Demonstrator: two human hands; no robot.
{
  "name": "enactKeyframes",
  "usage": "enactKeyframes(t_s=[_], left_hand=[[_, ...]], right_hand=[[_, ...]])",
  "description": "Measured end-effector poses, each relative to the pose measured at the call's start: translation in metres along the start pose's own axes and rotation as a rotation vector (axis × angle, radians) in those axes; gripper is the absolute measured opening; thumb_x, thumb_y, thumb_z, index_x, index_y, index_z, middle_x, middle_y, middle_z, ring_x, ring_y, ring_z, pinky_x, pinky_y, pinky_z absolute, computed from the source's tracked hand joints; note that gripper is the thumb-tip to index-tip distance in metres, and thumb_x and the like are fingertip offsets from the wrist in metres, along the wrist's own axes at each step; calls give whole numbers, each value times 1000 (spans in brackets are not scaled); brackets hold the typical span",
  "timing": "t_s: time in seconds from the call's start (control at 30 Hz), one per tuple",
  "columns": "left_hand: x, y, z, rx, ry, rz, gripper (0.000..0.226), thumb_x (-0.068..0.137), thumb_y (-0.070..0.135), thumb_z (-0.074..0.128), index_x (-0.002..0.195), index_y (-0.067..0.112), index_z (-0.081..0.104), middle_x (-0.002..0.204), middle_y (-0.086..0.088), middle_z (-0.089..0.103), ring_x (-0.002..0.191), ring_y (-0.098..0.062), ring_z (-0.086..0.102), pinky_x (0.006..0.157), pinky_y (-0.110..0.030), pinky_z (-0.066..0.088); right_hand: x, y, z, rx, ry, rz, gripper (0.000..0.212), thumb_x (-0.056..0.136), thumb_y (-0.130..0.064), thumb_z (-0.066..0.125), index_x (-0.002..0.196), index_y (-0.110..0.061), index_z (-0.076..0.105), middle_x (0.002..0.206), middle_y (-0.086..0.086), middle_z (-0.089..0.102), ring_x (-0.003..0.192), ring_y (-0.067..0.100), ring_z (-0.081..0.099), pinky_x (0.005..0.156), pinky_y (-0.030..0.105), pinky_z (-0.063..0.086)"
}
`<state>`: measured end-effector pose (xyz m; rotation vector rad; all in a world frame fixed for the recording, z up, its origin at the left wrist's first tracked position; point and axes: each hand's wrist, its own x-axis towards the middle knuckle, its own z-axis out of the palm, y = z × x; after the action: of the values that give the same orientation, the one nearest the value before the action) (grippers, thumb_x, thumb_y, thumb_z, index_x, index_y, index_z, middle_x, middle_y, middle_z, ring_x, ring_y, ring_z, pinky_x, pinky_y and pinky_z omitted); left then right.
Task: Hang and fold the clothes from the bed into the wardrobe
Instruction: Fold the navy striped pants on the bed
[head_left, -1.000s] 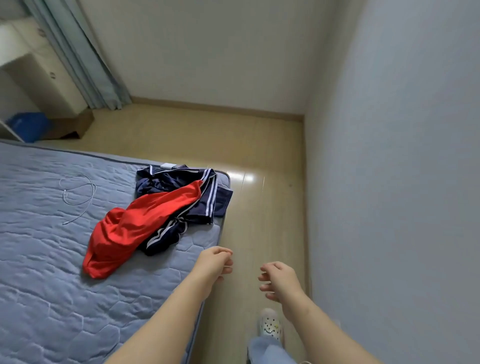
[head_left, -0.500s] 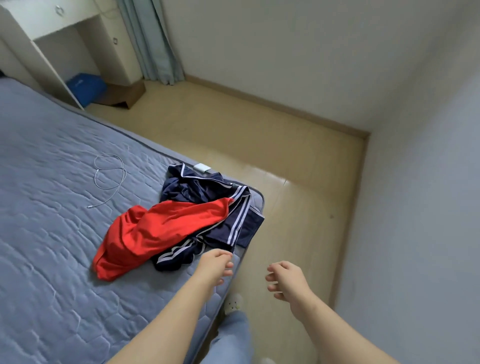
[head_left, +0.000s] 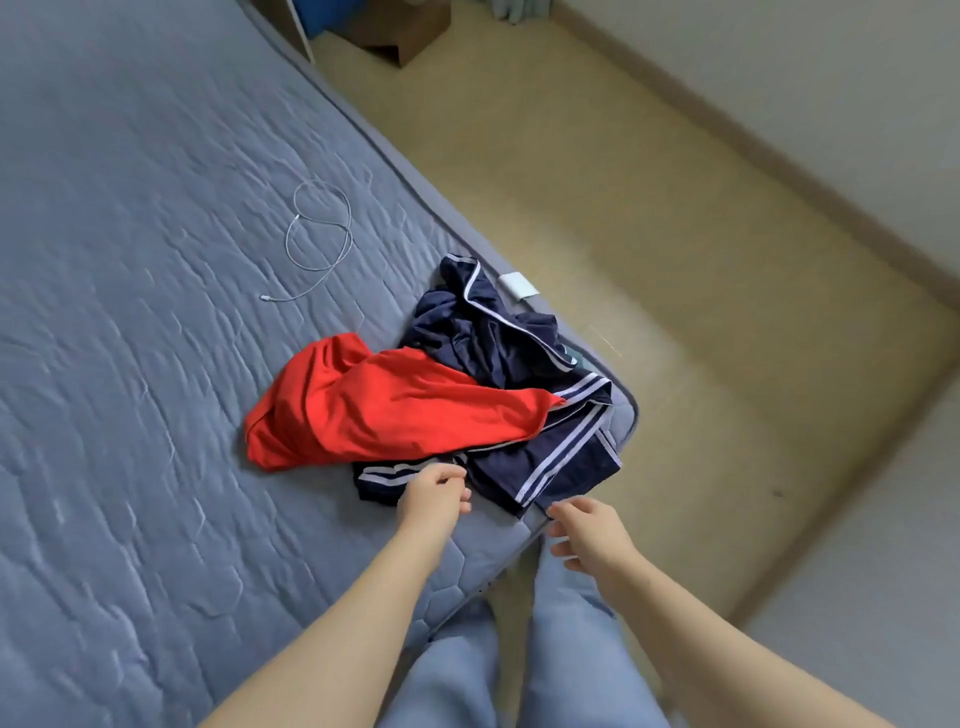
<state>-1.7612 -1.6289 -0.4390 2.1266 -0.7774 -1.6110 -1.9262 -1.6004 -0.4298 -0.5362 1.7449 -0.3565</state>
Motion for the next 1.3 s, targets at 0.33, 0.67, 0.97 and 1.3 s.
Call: enactKeyframes(t_s=[0.33,0.67,0.97,1.3], left_hand=[[97,-45,56,-183,76,-394,21,93,12,43,83,26,56,76,2,60,64,-11,56,59,-23,41],[198,-95,106,-274,311,-456,40,90,21,56,128,16,45,114,2,51,104,-20,51,88,-30,41],[214,-108,122,-252,255,-369,12,93,23,53,100,13,53,88,4,53,85,-15,49,65,-26,38],[154,-112,76,-328,354,-343,29,88,29,60,71,11,44,71,-2,45,64,-13,39,57,-26,30]], right_hand=[[148,-6,8,-535,-187,74,25,88,-18,43,89,3,55,76,6,53,73,21,48,63,27,35],[258,29,26,-1285,-260,-490,46,87,-26,48,133,-27,43,135,-4,42,122,24,35,95,35,32],[293,50,9,-1691,-142,-706,84,84,-29,59,146,-37,3,147,-1,20,138,32,14,111,43,17],[245,23,32,-1222,-216,-607,28,79,-11,50,105,-18,57,102,1,61,101,27,52,78,32,30]])
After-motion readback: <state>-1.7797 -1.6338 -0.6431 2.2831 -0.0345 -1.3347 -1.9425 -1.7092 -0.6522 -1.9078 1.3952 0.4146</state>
